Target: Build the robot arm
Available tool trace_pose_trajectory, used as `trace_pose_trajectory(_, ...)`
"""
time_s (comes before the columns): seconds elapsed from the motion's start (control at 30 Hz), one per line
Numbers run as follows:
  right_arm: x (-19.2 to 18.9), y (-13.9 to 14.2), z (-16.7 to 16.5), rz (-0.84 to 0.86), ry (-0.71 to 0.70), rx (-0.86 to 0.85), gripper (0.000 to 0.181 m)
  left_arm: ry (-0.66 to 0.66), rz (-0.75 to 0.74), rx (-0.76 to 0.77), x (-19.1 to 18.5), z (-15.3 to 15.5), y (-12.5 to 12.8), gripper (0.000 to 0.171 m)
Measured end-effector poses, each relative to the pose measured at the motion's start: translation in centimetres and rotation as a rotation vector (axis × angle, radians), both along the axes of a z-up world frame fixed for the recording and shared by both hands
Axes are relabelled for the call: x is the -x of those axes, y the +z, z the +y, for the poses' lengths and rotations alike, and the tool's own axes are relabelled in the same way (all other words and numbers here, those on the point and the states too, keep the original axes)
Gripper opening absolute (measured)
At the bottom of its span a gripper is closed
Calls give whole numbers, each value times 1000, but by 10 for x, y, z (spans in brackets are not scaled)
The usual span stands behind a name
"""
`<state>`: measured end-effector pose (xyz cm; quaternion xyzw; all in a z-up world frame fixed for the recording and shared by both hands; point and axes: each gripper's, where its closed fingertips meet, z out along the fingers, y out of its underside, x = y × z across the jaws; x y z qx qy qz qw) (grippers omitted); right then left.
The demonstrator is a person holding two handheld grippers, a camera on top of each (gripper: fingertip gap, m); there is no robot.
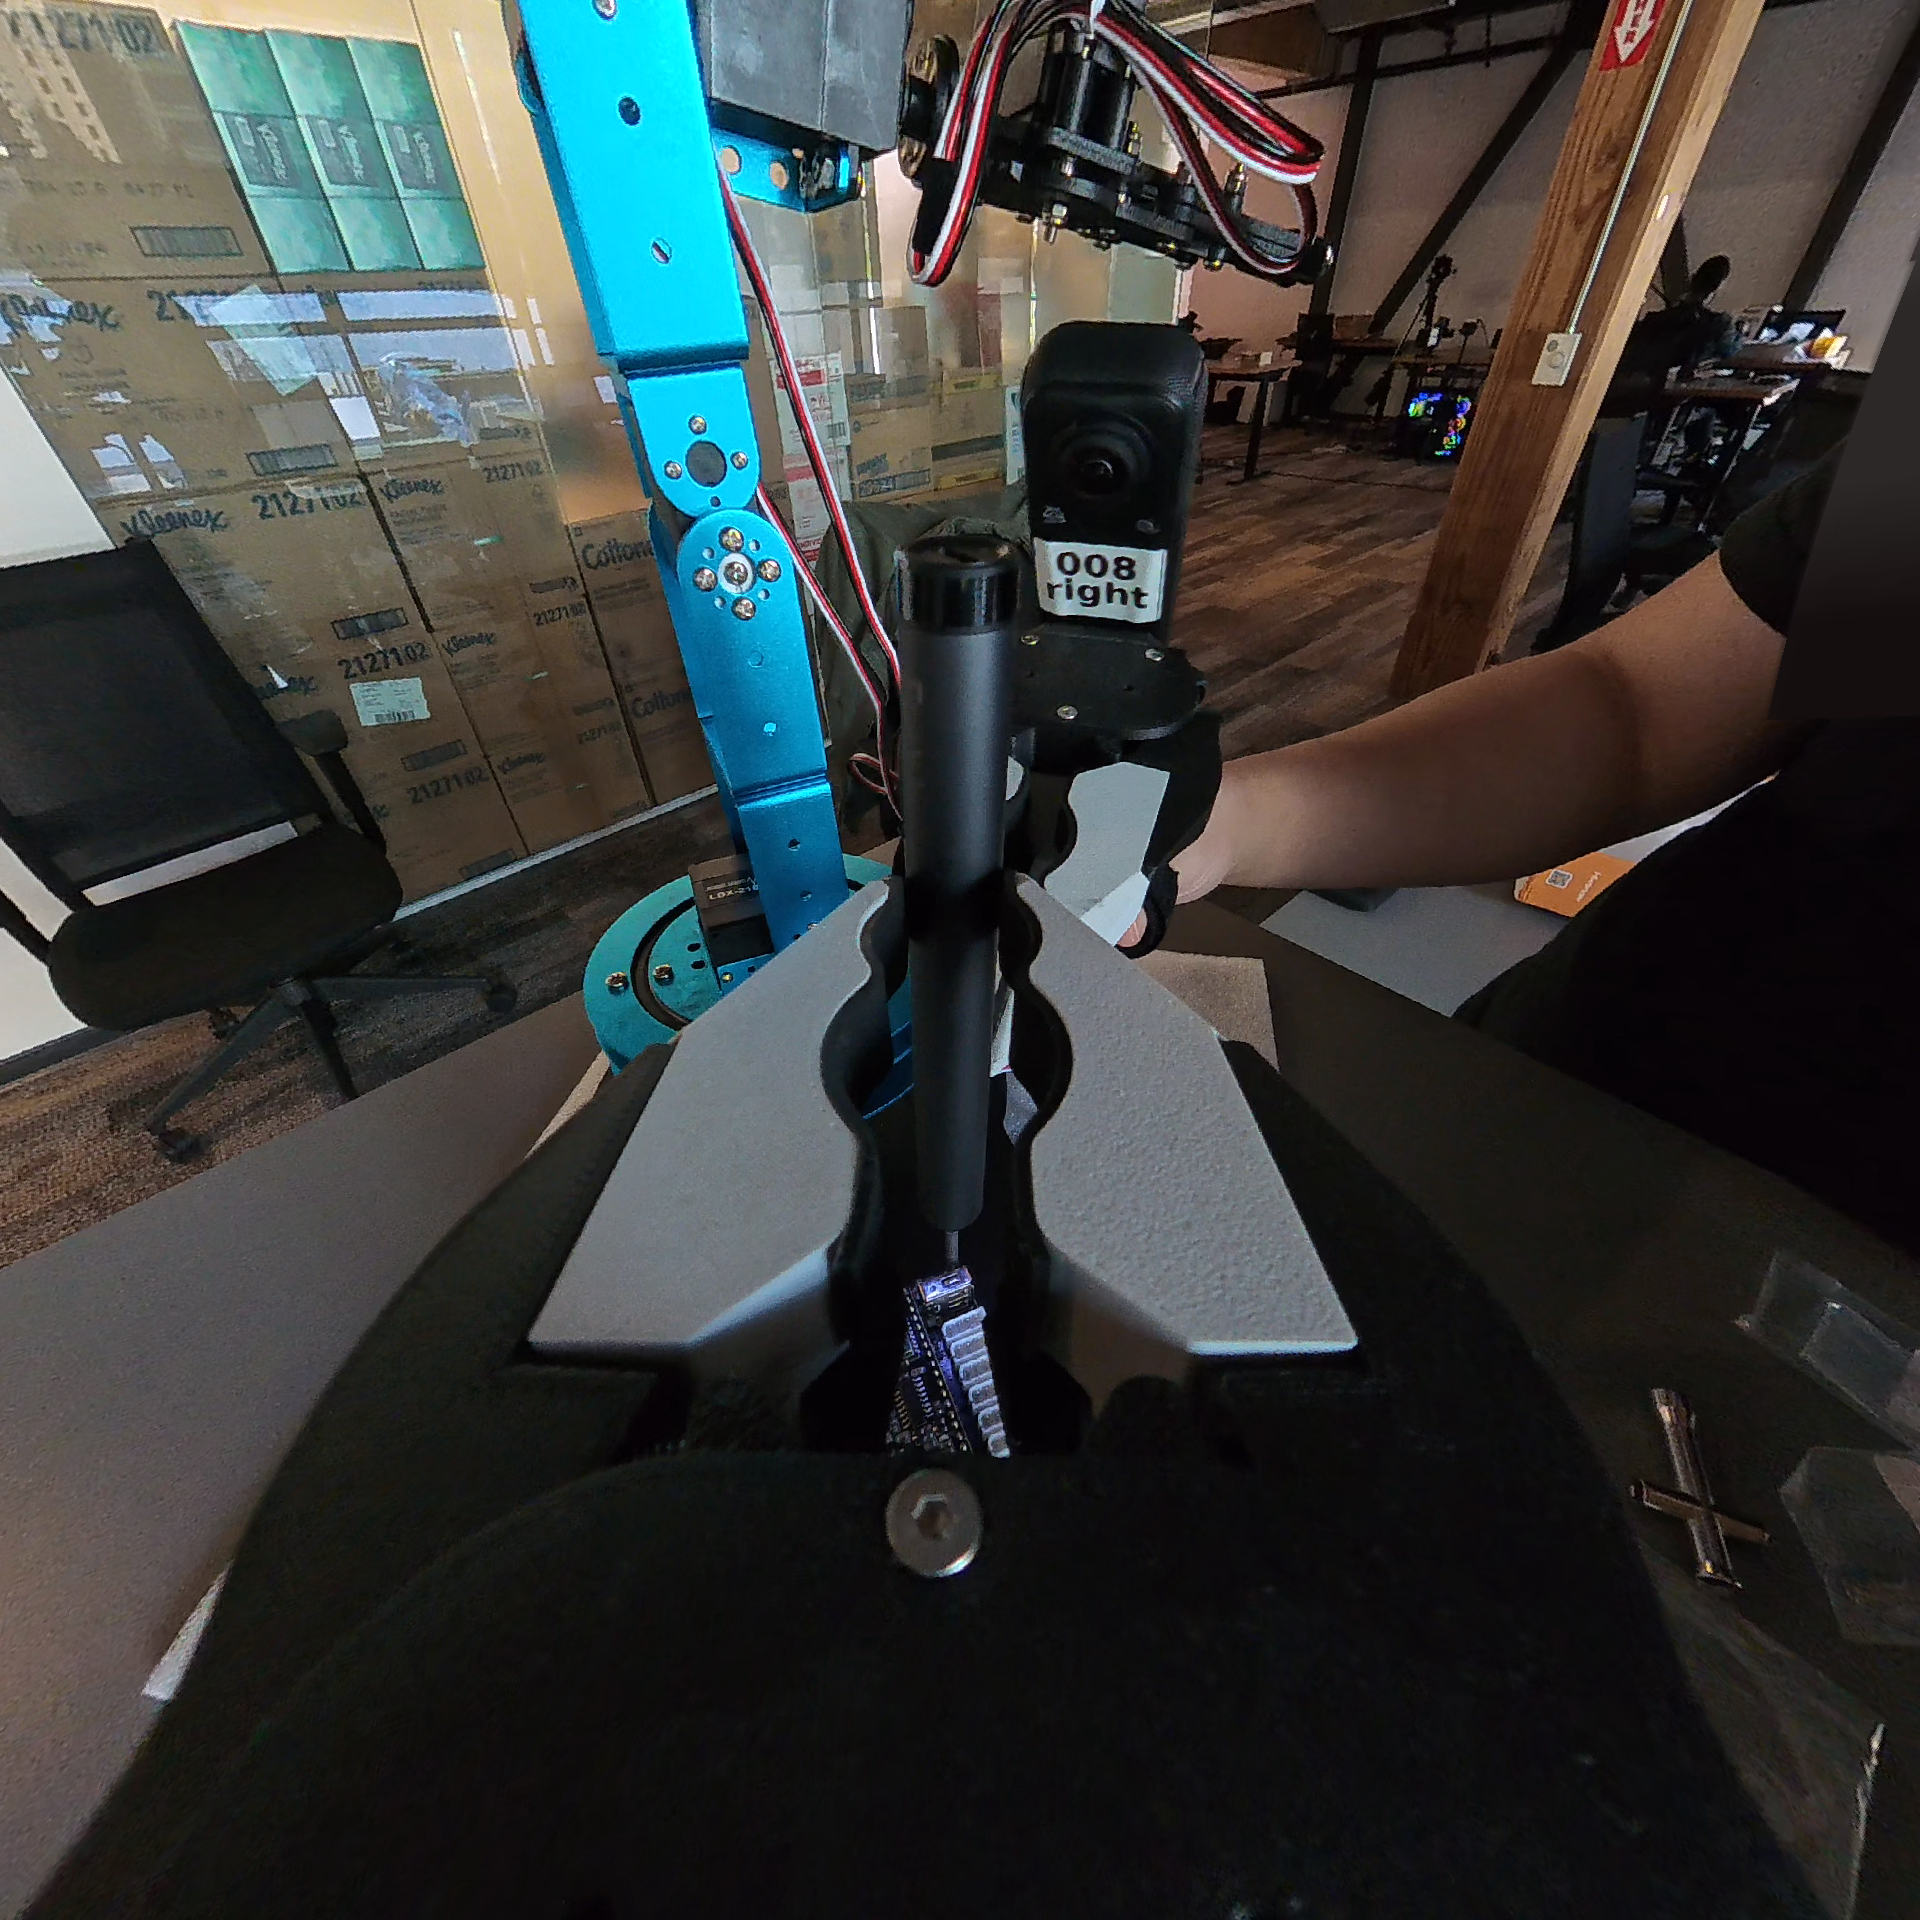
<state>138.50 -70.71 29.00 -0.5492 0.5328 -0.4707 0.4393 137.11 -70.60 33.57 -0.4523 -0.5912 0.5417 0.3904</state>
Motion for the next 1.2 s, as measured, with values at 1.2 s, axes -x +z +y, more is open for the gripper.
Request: trace_pose_trajectory(1.2, 3, 2, 0, -6, 66, -81, 11, -3, 6, -5, 2, 0, 0, 16)
